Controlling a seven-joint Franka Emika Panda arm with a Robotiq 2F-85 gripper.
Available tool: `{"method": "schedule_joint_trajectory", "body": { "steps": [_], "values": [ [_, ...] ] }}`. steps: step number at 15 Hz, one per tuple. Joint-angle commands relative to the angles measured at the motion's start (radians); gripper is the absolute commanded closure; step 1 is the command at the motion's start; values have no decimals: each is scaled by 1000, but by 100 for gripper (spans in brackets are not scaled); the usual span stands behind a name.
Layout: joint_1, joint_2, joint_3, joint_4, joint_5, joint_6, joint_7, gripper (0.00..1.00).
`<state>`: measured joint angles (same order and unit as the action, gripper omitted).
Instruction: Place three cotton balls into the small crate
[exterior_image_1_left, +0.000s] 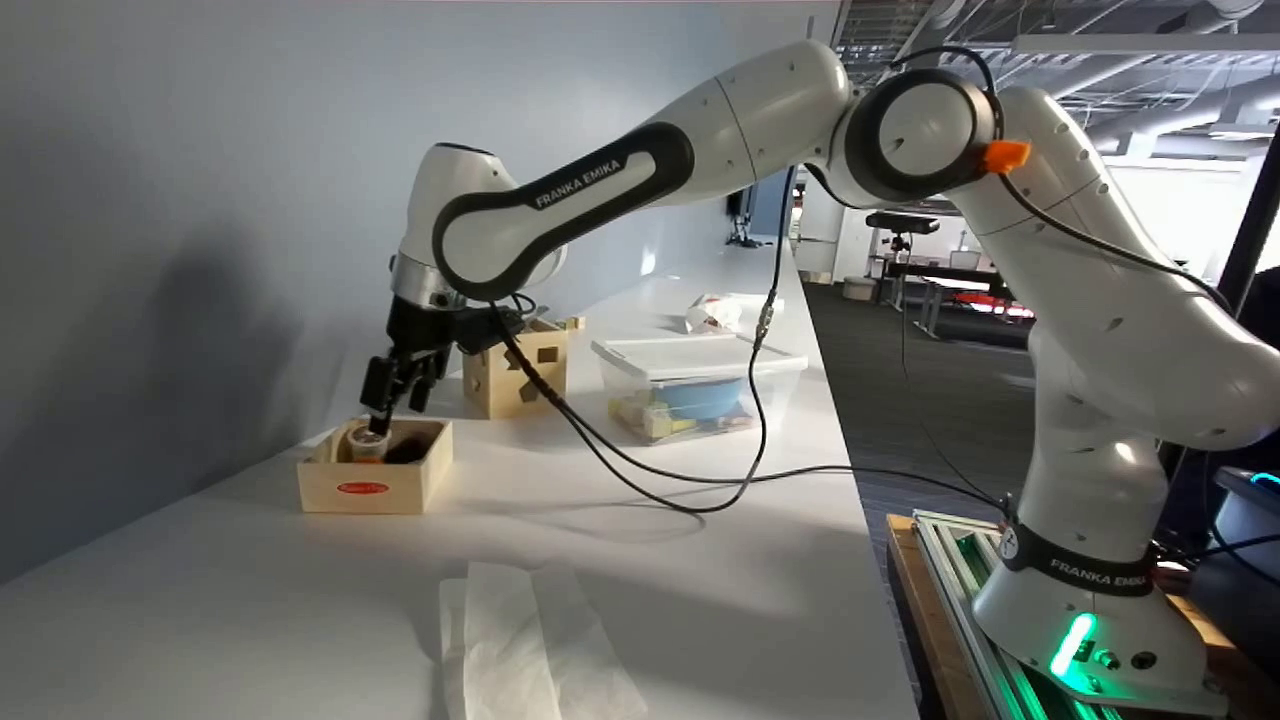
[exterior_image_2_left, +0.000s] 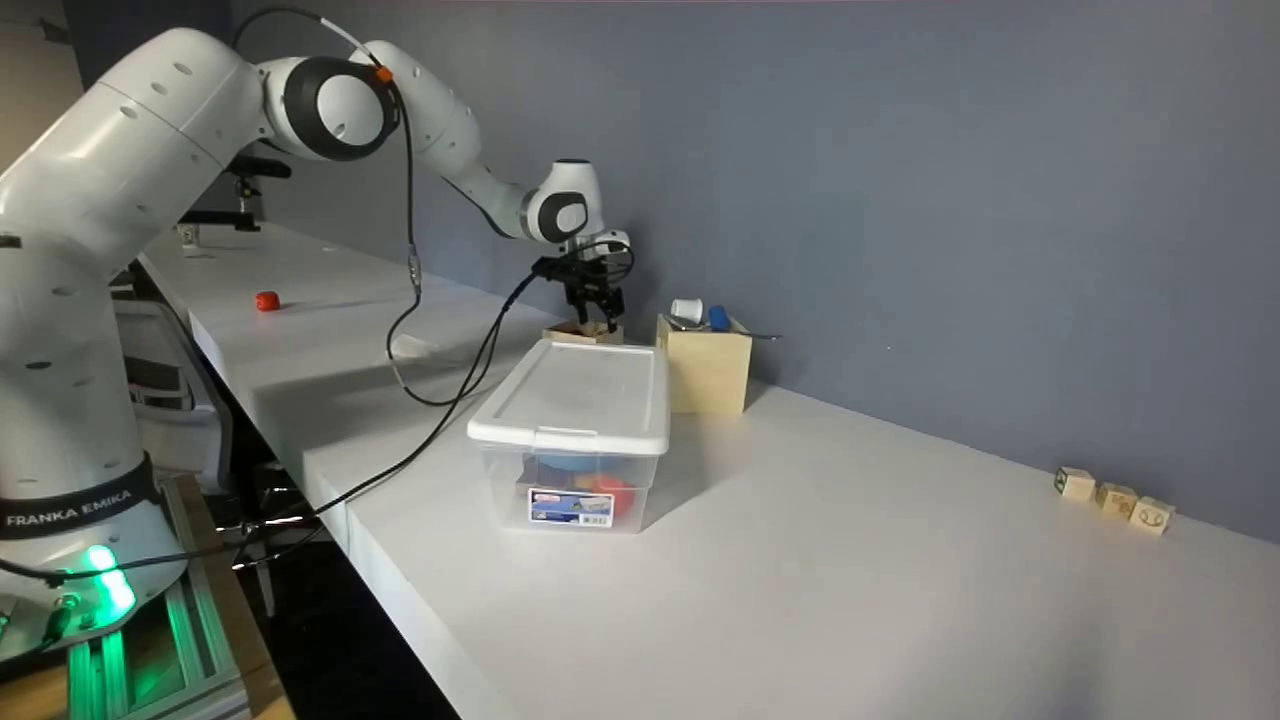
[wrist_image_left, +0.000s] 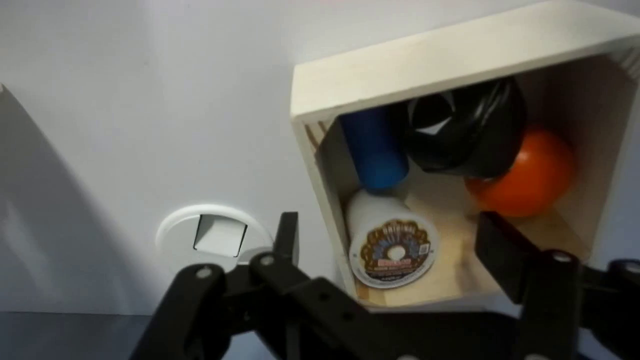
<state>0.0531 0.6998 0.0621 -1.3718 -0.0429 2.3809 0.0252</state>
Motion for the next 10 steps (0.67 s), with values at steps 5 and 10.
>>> {"method": "schedule_joint_trajectory", "body": {
  "steps": [5,10],
  "values": [
    [20,-164,-88,-28,6,33,170,0],
    [12,-194,-204,-13,-42,67,370,0]
  ]
}}
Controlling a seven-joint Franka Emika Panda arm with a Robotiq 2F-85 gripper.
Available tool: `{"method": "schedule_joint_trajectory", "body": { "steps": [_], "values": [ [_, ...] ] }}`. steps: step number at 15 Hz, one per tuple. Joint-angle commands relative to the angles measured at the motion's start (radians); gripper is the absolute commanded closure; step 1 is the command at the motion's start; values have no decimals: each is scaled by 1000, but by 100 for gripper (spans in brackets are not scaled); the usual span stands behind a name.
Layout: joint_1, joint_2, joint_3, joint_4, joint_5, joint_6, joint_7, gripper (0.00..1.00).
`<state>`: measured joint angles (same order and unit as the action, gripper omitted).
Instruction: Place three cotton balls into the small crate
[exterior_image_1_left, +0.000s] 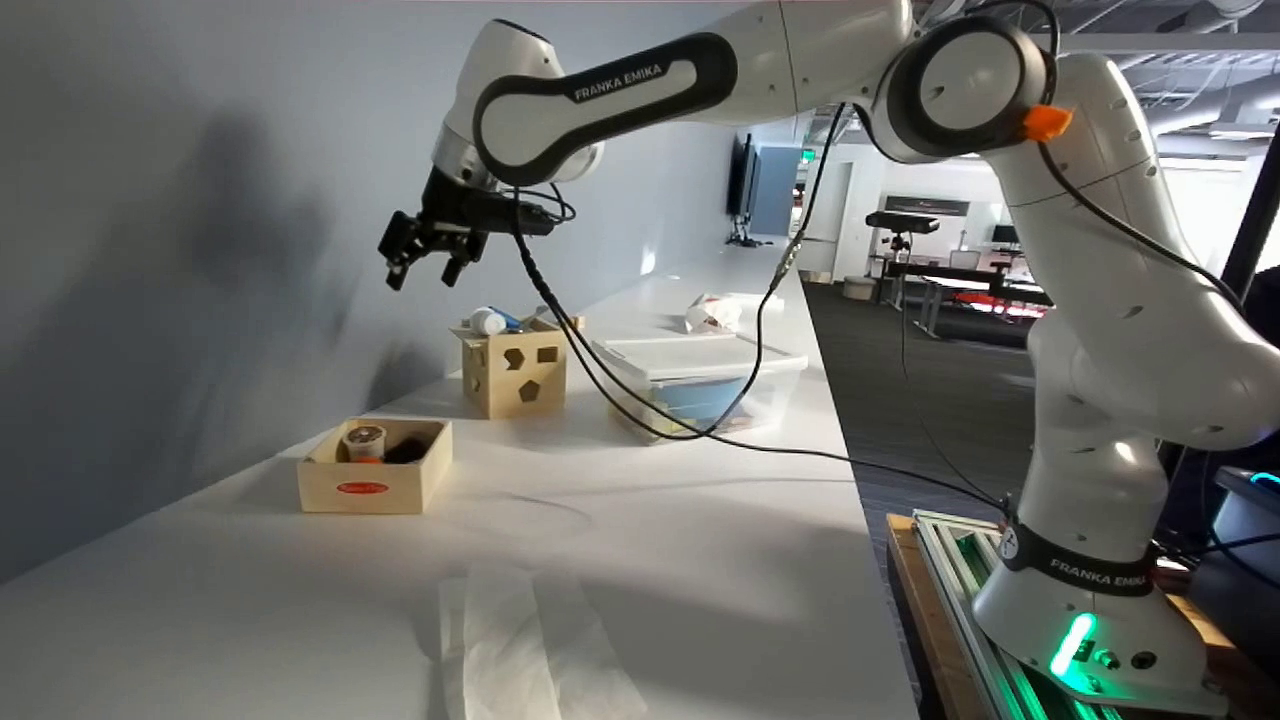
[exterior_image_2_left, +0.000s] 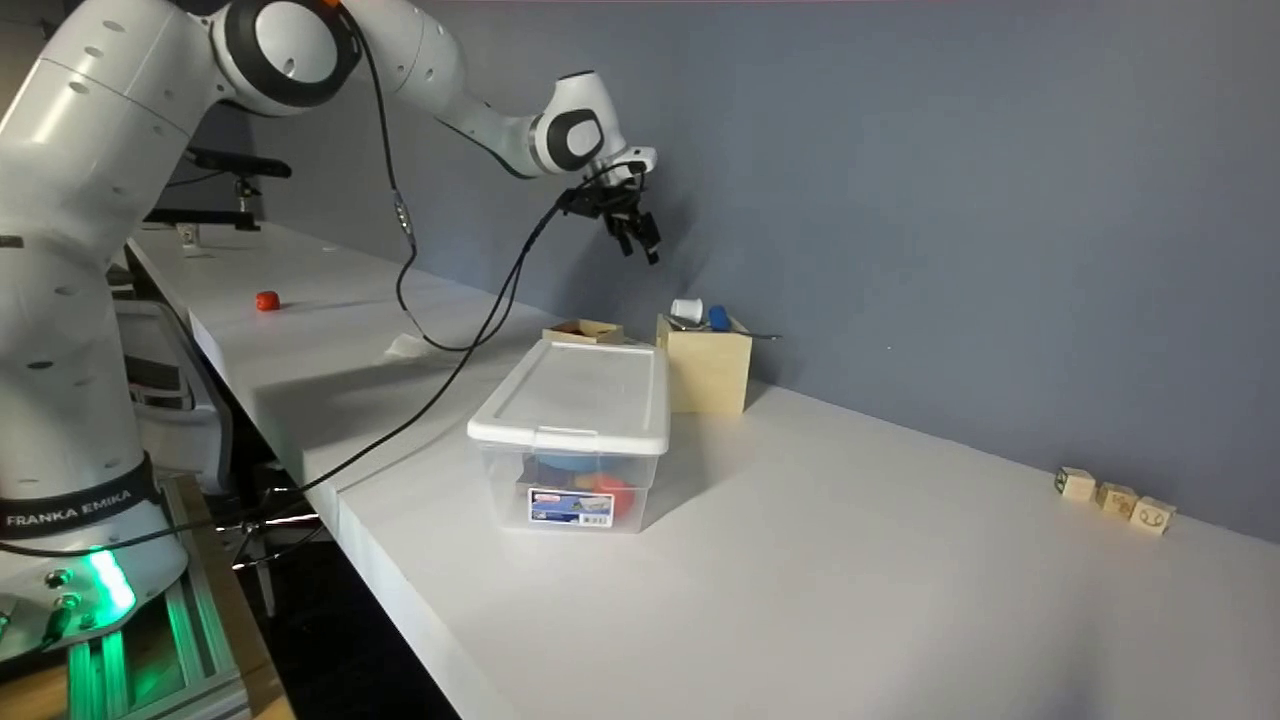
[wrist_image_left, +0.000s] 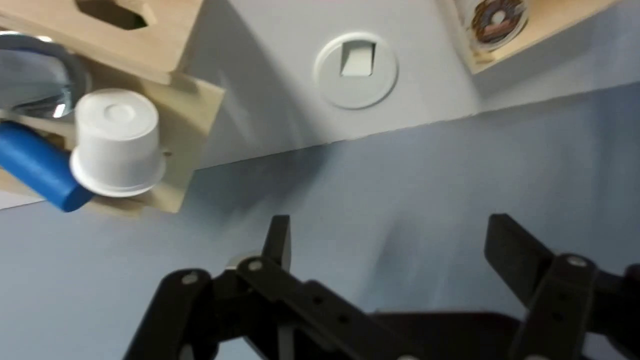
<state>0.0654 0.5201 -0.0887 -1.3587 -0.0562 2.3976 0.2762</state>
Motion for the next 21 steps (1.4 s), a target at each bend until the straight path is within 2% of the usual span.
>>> {"method": "schedule_joint_trajectory", "body": {
  "steps": [1,6,11,21],
  "values": [
    [-8,0,-72,-12,-22,35,157,0],
    [1,23,-168,-18,-53,-33,358,0],
    [-1,19,-150,-18,-51,-175,415,0],
    [-20,72,-156,5,-81,-118,492,2]
  ]
}}
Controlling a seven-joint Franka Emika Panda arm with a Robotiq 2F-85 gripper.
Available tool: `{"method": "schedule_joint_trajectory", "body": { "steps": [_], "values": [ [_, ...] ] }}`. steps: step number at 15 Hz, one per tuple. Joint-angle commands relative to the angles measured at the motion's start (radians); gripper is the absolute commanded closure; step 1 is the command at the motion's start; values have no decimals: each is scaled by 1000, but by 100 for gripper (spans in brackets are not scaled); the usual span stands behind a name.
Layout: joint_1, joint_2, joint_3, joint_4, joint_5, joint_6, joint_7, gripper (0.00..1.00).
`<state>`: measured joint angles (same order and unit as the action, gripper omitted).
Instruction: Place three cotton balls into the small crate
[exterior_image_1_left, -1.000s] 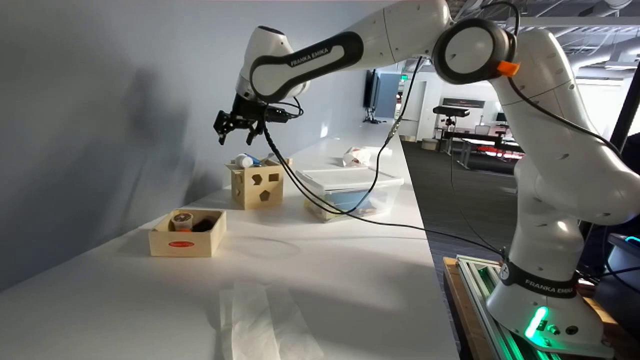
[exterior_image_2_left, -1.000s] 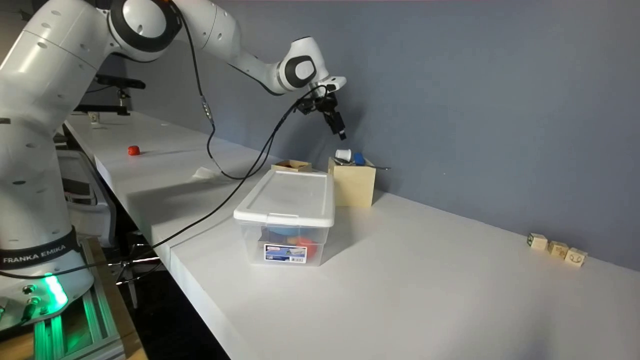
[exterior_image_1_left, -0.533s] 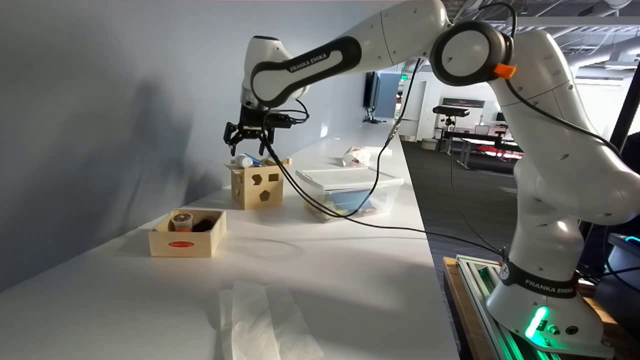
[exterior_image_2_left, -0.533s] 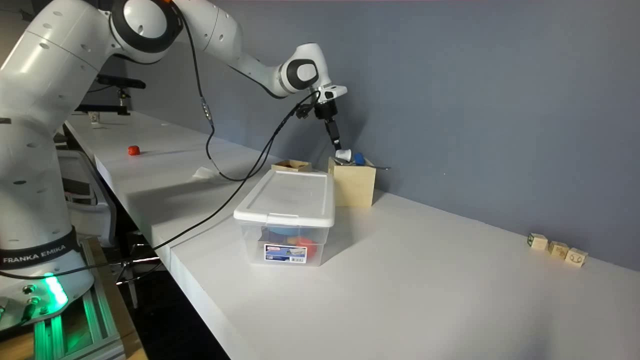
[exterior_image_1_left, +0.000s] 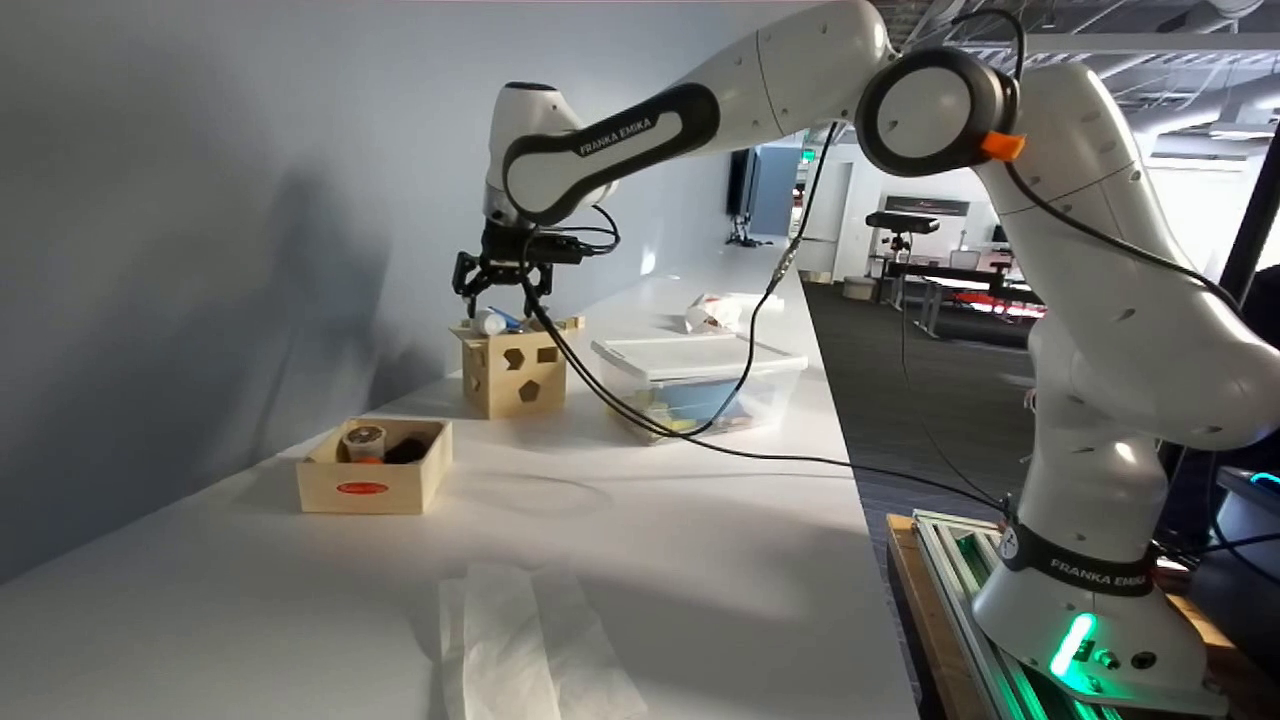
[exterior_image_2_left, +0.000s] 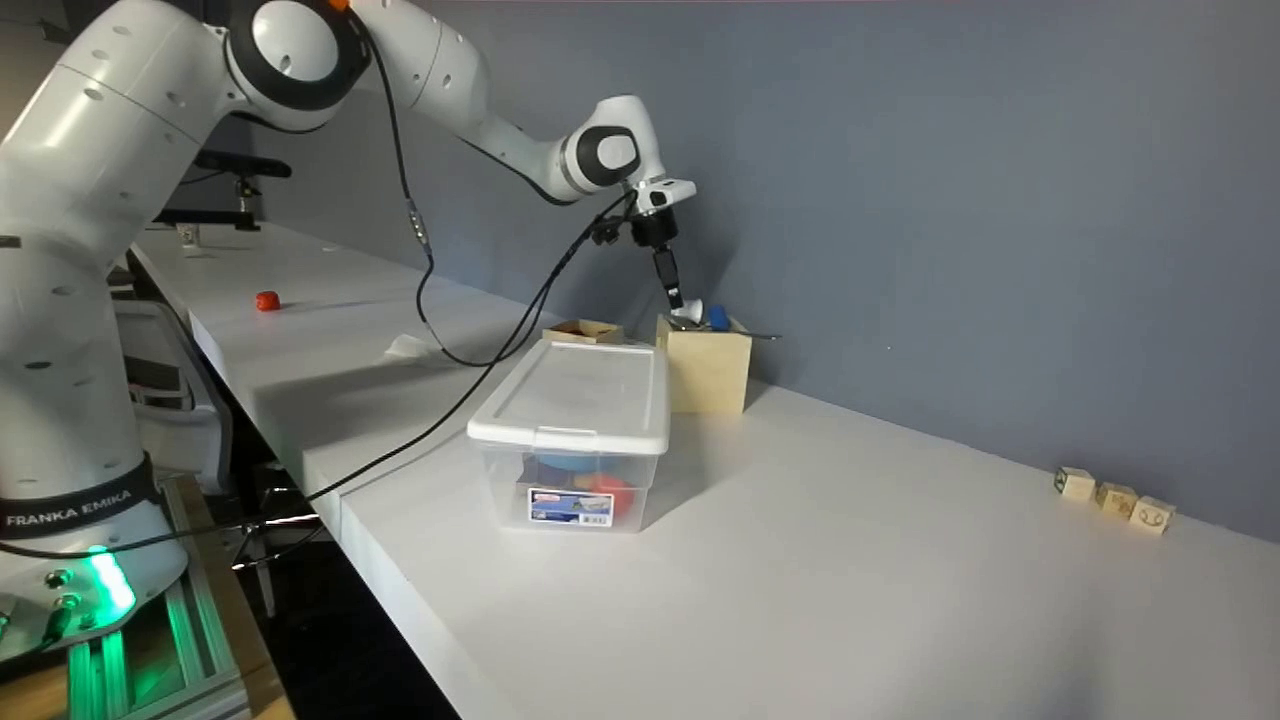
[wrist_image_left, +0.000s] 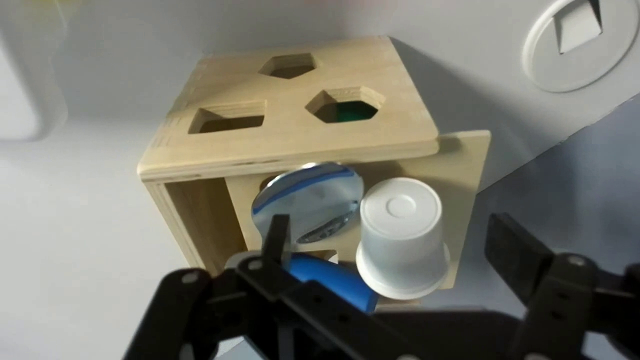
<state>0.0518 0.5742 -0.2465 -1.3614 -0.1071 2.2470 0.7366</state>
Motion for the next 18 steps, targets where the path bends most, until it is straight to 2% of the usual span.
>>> {"method": "schedule_joint_trajectory", "body": {
  "steps": [1,3,9,11,14,16,18],
  "values": [
    [-8,23,1,9,-35,49,30,26],
    [-9,33,0,14,-40,68,25,31],
    [3,17,0,-5,-45,113,22,75],
    [24,-22,4,-36,-58,114,10,86],
    [59,-99,33,-99,-88,147,-41,92],
    [56,-141,99,-138,-46,145,-142,92],
    [51,-132,163,-156,10,144,-211,92]
  ]
}}
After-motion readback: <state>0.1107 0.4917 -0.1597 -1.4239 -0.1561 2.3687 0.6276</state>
